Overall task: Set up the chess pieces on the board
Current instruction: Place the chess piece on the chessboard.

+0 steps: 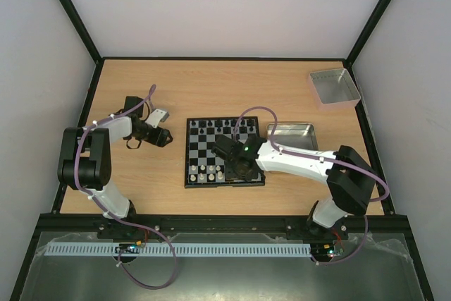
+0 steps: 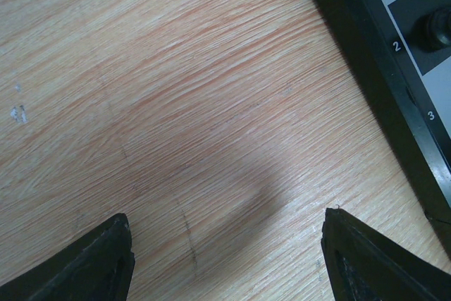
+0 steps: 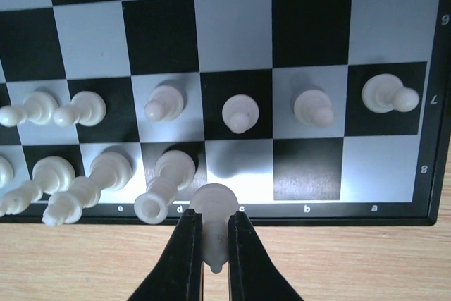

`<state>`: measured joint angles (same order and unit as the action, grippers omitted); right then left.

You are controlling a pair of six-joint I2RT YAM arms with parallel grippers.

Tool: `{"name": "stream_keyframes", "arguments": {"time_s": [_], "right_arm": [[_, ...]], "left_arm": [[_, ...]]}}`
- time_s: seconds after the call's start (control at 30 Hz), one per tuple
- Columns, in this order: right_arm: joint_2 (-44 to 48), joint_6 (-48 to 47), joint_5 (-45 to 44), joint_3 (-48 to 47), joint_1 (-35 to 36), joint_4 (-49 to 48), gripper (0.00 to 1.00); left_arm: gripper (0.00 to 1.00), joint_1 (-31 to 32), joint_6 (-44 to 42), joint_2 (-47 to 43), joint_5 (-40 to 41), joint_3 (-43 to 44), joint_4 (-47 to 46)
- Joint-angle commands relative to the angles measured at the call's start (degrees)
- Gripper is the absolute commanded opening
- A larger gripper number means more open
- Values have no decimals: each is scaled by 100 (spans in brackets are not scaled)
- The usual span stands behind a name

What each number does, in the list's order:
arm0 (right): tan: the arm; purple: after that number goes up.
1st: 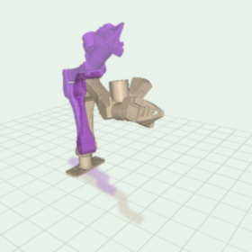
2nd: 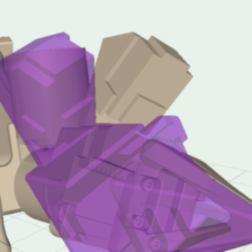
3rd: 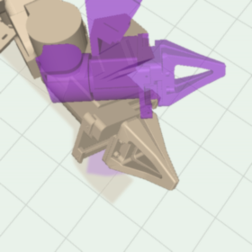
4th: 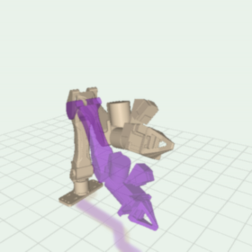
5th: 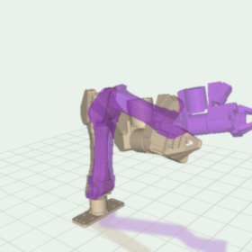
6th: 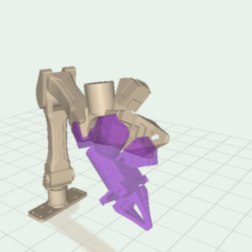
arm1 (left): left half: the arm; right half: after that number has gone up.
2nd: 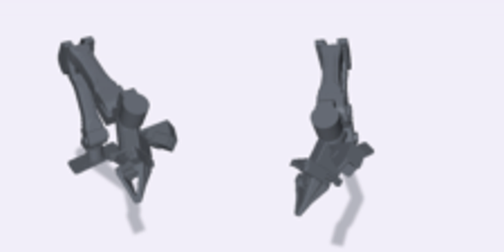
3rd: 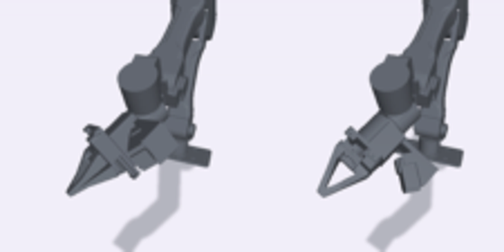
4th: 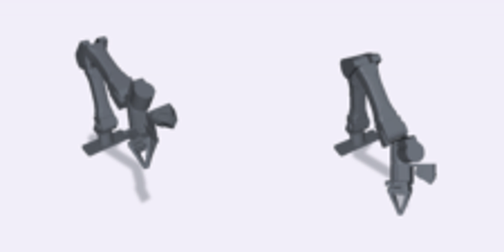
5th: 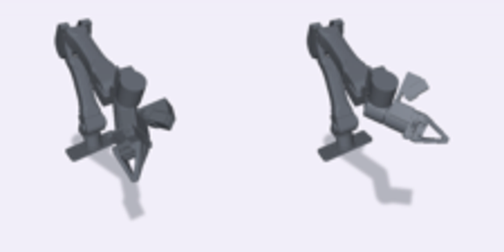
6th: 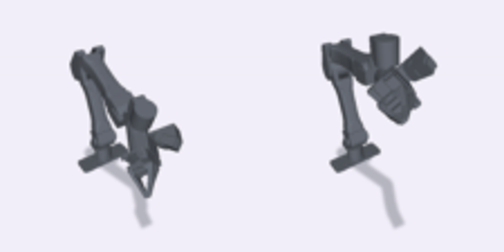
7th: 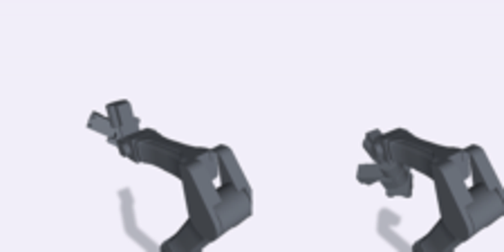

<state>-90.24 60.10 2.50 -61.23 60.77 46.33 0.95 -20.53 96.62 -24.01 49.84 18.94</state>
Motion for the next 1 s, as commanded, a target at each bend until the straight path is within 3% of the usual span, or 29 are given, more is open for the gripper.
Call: {"name": "stream_keyframes", "arguments": {"time_s": [0.0,0.97], "right_arm": [[0,-89,-74,-4,-154,-11,2],[-288,-353,83,229,-500,-361,2]], "left_arm": [[74,-7,53,279,221,-262,570],[73,-3,48,270,208,-264,568]]}}
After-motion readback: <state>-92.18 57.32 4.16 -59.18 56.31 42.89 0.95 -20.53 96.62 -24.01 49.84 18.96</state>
